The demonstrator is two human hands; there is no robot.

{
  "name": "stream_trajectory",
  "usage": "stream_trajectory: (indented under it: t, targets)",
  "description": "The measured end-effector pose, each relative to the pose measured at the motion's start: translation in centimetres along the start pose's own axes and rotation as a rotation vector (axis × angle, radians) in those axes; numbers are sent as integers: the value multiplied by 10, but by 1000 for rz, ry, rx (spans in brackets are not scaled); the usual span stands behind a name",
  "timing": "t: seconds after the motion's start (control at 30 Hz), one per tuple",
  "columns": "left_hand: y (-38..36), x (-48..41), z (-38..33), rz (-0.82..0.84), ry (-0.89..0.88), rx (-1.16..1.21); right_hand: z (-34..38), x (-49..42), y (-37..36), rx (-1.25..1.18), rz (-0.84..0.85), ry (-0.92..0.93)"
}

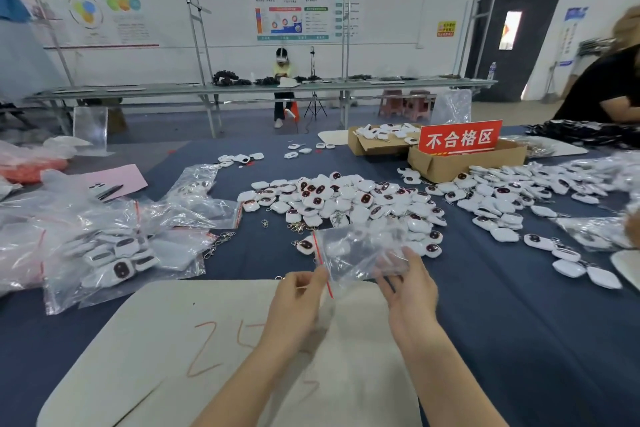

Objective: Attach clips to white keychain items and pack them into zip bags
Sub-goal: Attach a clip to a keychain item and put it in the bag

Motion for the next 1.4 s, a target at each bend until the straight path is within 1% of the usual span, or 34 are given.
stream_trajectory:
  t: [0.1, 0.17, 0.23, 0.3, 0.37, 0.43, 0.47, 0.57, 0.63, 0.7, 0.77, 0.83, 0.93, 0.97, 1.0, 1.03, 1.07, 1.1, 1.13, 1.2, 1.3, 1.4]
  targets:
    - [-8, 3, -1, 71, -54, -49, -1, 7, -4, -23, 0, -8]
    - [-3, 1, -4, 41, -77, -82, 0, 9, -3, -6, -9, -3]
    - [4, -2, -6, -3, -95, -44, 3, 10, 1, 11, -21, 10]
    - [5, 0, -9, 9, -123, -4, 3, 11, 2, 17, -27, 11]
    - [1, 4, -10, 63, -80, 44, 2, 13, 0, 25, -25, 2]
    - [-3, 8, -10, 116, -60, 37, -1, 15, -2, 37, -20, -8]
    - [-2, 8, -11, 119, -63, 37, -2, 16, -3, 44, -21, -13]
    - [9, 4, -15, 57, -115, 53, 0, 16, -1, 54, -27, 1]
    - [17, 0, -17, 56, -154, 44, 3, 16, 1, 95, -28, 25]
    - [21, -3, -15, 108, -165, 1, 2, 17, 2, 182, -55, 76]
    - [25, -4, -11, 178, -157, -48, 2, 19, 5, 359, -147, 192]
    - [32, -7, -7, 201, -165, -118, 8, 24, 7, 594, -294, 390]
    - [47, -21, -3, 147, -220, -225, 23, 30, 6, 861, -500, 651]
    - [50, -27, -3, 128, -228, -257, 28, 32, 4, 954, -552, 772]
    - [52, -34, -1, 112, -228, -291, 32, 33, -2, 1041, -549, 918]
    - [53, -41, 2, 100, -224, -323, 33, 30, -11, 1099, -472, 1051]
    - [53, -48, 4, 92, -223, -351, 33, 24, -23, 1122, -342, 1112]
    - [51, -56, 7, 86, -226, -373, 33, 15, -37, 1133, -199, 1077]
    - [48, -64, 9, 78, -232, -407, 31, 5, -52, 1163, -69, 993]
    - [41, -82, 11, 44, -280, -553, 22, -20, -77, 1292, 115, 843]
    - [28, -104, 9, -13, -344, -805, 3, -57, -99, 1408, 292, 675]
    - [18, -124, 11, 8, -334, -980, -17, -83, -106, 1465, 376, 541]
Point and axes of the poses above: each hand's wrist, its own x-axis away from the middle knuckle, its own y-axis out of the back of the hand, z = x × y, the point moved 3 cm from there along -x, towards the middle knuckle, and after that the axes turned 7 degrees about x, right-handed, at the moved point
